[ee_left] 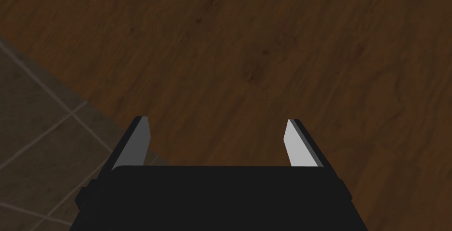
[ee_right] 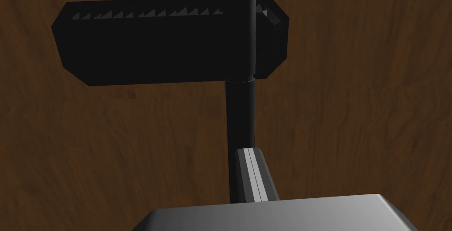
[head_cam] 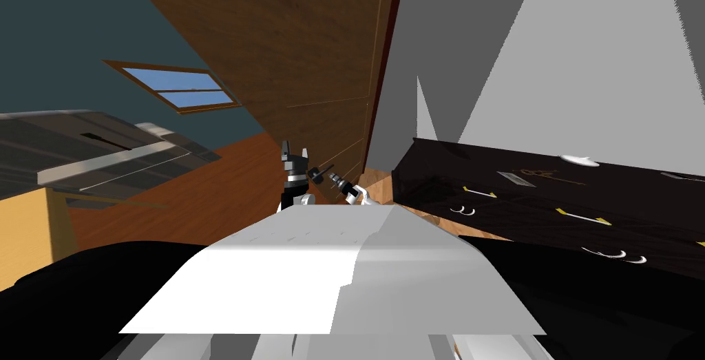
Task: Push the door open
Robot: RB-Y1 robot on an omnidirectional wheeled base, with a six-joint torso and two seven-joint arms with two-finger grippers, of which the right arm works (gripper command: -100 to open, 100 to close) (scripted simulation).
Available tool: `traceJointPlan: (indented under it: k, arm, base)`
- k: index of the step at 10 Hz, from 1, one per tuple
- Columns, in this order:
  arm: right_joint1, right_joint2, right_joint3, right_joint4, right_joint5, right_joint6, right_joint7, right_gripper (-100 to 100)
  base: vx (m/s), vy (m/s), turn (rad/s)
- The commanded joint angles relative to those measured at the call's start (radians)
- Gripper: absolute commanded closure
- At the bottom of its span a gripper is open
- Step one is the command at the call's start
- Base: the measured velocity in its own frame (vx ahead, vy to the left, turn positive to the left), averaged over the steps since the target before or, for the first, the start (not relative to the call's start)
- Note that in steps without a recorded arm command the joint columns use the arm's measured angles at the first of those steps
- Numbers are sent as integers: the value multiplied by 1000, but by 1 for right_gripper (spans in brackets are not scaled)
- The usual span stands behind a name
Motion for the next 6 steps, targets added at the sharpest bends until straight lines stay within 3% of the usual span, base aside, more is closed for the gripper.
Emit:
traceJointPlan:
  k: [1, 2, 4, 5, 6]
  arm:
    - [0, 0, 0, 0, 0, 0, 0, 100]
    - [3, -21, -12, -4, -3, 3, 1, -100]
    - [6, -8, -24, -7, -7, 7, 1, -100]
    - [4, -14, -20, -6, -6, 5, 0, -100]
    - [0, -27, -28, -1, -5, 9, 3, -100]
  base:
    - [0, 0, 0]
    - [-158, -69, -113]
    - [-249, -112, -106]
    - [-91, -62, -9]
    - [27, 95, 49]
